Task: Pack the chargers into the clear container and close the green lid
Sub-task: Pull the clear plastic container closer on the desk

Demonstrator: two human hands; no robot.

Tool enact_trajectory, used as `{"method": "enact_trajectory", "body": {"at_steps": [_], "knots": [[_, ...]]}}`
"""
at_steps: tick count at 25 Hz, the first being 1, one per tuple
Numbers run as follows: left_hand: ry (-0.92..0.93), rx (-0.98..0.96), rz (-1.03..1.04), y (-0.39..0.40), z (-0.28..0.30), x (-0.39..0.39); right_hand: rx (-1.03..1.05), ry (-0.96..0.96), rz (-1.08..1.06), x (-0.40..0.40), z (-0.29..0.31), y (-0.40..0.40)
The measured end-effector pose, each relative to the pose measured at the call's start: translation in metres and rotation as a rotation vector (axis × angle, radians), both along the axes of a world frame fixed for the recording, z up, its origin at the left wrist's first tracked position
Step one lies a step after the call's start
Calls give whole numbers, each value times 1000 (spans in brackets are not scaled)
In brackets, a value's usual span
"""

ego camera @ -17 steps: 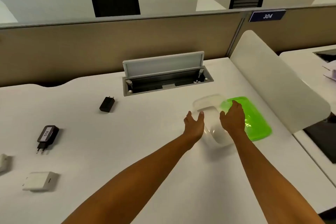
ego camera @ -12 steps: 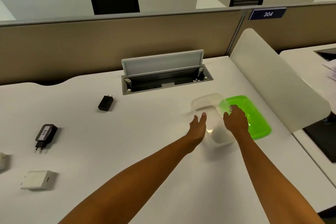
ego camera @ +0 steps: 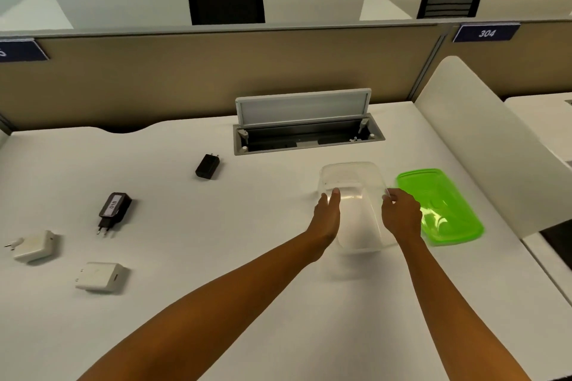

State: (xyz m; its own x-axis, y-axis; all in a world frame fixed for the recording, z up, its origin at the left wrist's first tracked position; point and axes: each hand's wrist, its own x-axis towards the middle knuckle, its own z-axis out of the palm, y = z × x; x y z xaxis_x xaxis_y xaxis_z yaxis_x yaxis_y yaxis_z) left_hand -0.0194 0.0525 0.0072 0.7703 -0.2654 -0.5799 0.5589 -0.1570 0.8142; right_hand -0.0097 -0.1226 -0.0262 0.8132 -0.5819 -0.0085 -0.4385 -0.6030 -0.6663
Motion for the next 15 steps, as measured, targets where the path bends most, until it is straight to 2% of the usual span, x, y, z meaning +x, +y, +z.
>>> {"method": "enact_trajectory", "body": {"at_steps": [10, 15], "knots": [[-81, -19, 350, 167, -10, -31, 200, -26, 293, -7, 5, 157], [-15, -17, 538, 236, -19, -42, 292, 6, 380, -19, -5, 223]]}}
